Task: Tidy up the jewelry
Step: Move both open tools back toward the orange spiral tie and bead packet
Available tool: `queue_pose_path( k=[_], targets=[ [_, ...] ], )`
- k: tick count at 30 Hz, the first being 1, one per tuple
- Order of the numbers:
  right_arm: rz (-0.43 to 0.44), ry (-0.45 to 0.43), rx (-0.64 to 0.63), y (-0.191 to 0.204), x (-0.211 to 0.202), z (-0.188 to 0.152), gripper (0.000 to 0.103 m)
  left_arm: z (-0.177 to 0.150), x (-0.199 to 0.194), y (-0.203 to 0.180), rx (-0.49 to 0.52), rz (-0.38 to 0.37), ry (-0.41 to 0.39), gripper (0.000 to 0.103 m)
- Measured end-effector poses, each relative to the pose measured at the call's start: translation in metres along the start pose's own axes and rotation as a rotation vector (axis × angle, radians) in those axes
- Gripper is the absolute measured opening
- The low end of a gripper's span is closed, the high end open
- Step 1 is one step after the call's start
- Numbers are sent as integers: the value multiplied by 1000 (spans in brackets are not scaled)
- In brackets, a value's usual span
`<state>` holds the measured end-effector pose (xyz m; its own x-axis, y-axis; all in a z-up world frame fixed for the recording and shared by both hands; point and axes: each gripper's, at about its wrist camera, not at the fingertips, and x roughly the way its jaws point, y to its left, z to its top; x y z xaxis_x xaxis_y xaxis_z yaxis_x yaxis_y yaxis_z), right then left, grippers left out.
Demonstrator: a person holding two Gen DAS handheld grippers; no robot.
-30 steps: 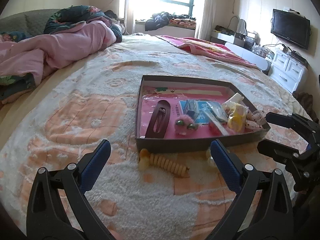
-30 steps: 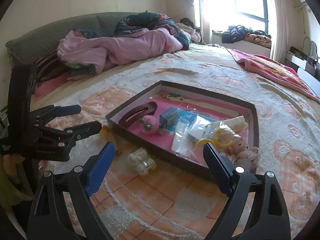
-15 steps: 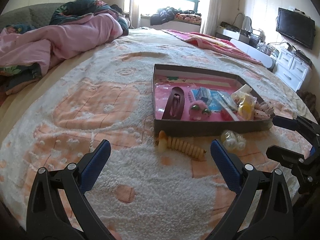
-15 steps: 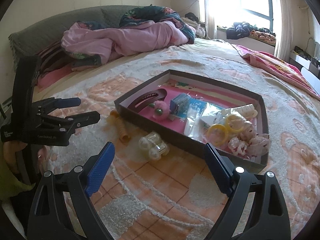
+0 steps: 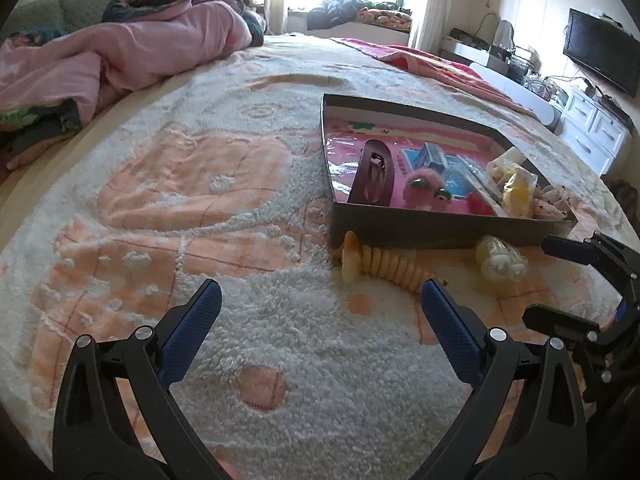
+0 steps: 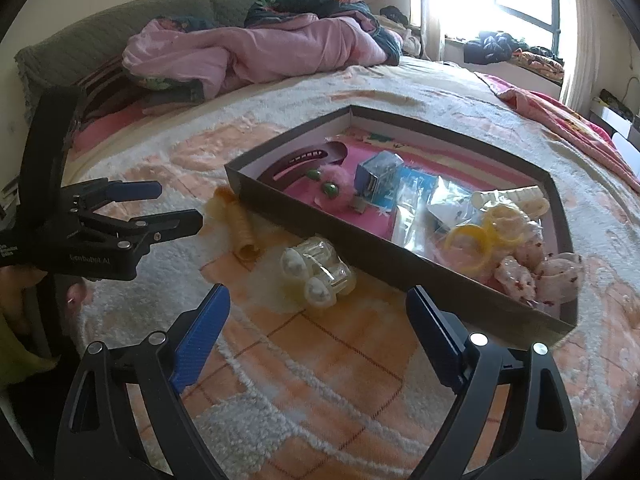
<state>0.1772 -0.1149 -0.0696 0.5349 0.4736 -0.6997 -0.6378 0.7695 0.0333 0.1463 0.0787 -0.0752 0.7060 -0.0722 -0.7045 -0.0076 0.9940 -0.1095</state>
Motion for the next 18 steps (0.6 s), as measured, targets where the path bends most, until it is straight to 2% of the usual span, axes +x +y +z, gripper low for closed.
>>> queue_pose_path(
  k=[2,4,5,7,10,18],
  targets=[
    [1,6,-4,0,5,1,81,3,4,2,-13,-13,0,87],
    [9,11,-1,0,10,3,79,7,8,3,-22,-31,1,67],
    [15,12,3,-1,13,4,78,8,10,4,-29,-42,5,62],
    [19,18,9,-3,17,6,75,11,14,4,-42,-65,12,41],
    [26,27,19,-5,23,9,69,13,21,5,-56,-96,30,26],
    [62,63,54,-11,34,9,45,15,29,6,-103,-184,50,14]
  ],
)
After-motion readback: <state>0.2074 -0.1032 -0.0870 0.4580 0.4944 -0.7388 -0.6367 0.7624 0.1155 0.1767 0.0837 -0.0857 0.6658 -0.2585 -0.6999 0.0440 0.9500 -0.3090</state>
